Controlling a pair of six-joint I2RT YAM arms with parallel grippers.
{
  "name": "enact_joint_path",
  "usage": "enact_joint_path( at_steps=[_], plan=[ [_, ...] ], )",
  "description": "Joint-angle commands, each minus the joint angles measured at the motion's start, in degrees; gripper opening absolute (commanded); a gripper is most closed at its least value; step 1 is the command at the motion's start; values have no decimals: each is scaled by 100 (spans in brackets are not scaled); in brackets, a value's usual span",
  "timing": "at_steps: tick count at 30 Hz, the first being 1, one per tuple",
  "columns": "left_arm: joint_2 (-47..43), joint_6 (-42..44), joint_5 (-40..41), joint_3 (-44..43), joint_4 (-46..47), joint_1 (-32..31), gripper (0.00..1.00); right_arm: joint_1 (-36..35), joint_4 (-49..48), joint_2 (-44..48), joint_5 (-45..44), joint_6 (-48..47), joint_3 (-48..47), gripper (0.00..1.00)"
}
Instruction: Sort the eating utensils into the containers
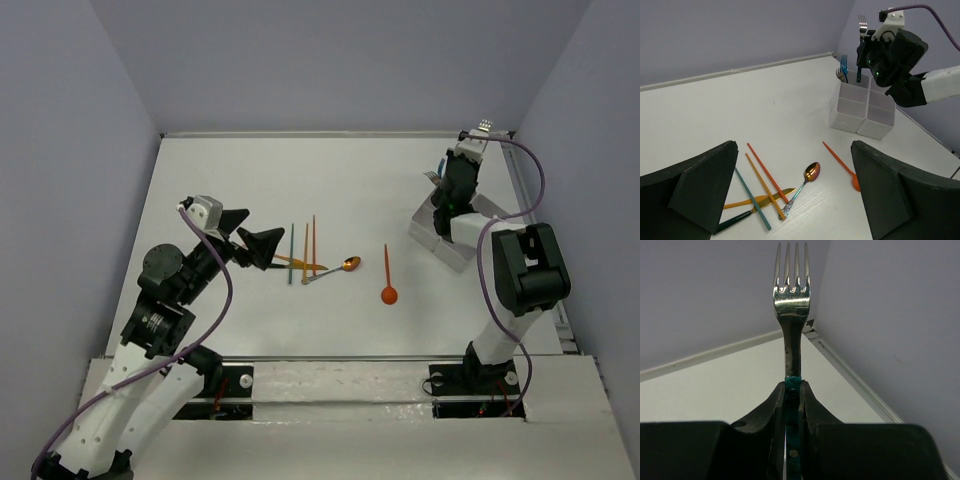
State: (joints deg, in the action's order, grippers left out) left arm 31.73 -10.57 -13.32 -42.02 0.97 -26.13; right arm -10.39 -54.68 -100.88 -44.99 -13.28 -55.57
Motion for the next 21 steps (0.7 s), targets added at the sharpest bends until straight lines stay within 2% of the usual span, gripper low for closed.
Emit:
enact_joint_path(
  at_steps=[1,10,11,12,15,17,19,21],
  plan=[
    [18,20,-100,-17,254,73,99,46,-632,25,-123,273,274,0],
    [36,11,-136,-8,272,126,99,46,-1124,103,-89,185,749,1],
    [35,11,-136,-8,272,178,99,-6,-1124,121,-71,159,758,4],
    [35,2,-144,-8,281,178,99,-59,-1150,173,-62,133,776,13],
    [18,-7,-162,-8,281,178,99,-120,-889,358,69,167,802,30],
    [0,-7,-162,-8,289,178,99,-121,-546,507,201,281,776,37],
    [0,-7,-162,1,281,178,99,-121,294,665,289,562,566,41],
    [-8,-7,-162,-8,281,178,99,-121,728,920,403,878,425,47]
  ],
)
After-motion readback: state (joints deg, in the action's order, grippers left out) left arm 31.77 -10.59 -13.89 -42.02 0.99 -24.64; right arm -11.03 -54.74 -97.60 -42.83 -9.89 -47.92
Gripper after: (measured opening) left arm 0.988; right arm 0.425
